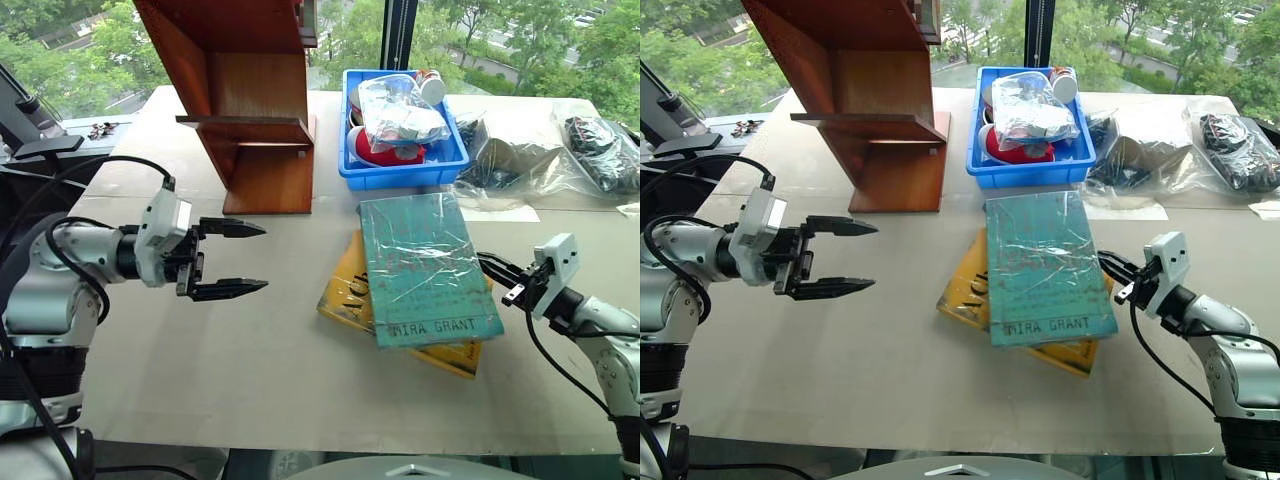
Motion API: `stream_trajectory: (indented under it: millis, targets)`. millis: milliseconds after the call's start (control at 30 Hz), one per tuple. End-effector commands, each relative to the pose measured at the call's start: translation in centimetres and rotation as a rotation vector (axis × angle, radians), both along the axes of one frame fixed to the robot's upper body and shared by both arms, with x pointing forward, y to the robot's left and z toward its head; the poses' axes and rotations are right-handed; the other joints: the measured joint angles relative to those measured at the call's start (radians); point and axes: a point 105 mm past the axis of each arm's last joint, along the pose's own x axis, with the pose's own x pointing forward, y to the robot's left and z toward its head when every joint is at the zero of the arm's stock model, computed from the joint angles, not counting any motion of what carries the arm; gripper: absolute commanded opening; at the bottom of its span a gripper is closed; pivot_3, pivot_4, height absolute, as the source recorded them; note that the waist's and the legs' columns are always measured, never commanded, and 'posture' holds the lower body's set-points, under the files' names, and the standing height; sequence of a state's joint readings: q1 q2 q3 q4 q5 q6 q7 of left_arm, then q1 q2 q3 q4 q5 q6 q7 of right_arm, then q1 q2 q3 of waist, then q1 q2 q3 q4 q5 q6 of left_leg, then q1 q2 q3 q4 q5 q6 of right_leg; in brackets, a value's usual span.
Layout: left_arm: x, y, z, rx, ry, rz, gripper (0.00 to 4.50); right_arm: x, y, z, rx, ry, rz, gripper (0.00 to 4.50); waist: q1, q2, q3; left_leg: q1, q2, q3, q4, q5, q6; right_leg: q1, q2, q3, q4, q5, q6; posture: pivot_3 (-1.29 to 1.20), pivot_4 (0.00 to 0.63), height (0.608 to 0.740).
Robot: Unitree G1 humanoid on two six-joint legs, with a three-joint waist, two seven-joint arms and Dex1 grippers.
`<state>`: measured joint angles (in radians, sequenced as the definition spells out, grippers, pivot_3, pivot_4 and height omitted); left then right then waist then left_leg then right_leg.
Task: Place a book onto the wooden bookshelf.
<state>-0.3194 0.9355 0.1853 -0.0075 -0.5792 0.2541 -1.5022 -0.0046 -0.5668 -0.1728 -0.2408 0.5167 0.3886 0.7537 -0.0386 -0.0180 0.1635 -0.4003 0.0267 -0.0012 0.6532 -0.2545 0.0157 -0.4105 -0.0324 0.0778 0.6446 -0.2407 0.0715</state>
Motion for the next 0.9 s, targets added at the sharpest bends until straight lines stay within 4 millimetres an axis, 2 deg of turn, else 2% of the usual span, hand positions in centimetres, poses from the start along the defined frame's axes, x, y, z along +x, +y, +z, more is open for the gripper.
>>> stream_trajectory:
  millis: [33, 233, 533, 900]
  targets:
    - [0.0, 0.1, 1.2, -0.006, -0.045, -0.016, 4.5, -0.8, 1.9, 0.5, 0.002, -0.018, 0.081, 0.01, -0.001, 0.0, 0.0, 0.0, 0.0, 0.0, 0.0, 0.0, 0.0, 0.0, 0.0, 0.0, 0.0, 0.0, 0.0, 0.0, 0.15, 0.74]
    - [-0.1, 0.2, 1.2, -0.003, -0.038, -0.02, 4.5, -1.1, 4.4, 0.2, -0.004, -0.013, 0.166, 0.01, -0.001, 0.0, 0.0, 0.0, 0.0, 0.0, 0.0, 0.0, 0.0, 0.0, 0.0, 0.0, 0.001, 0.0, 0.0, 0.0, 0.15, 0.74]
    - [-0.4, 0.4, 1.2, -0.02, -0.025, -0.005, 4.5, -0.3, 7.0, 0.6, 0.006, -0.04, 0.248, 0.01, -0.001, 0.0, 0.0, 0.0, 0.0, -0.001, 0.001, 0.0, 0.0, 0.0, 0.0, -0.001, 0.002, 0.0, 0.0, 0.0, 0.15, 0.74]
    - [-0.7, 0.6, 0.3, -0.017, -0.011, 0.023, 4.5, -0.1, 6.3, 0.0, -0.019, -0.033, 0.253, 0.01, -0.001, -0.001, 0.0, 0.0, 0.0, -0.002, 0.002, 0.0, 0.0, 0.0, 0.0, -0.001, 0.004, 0.0, 0.0, 0.0, 0.15, 0.74]
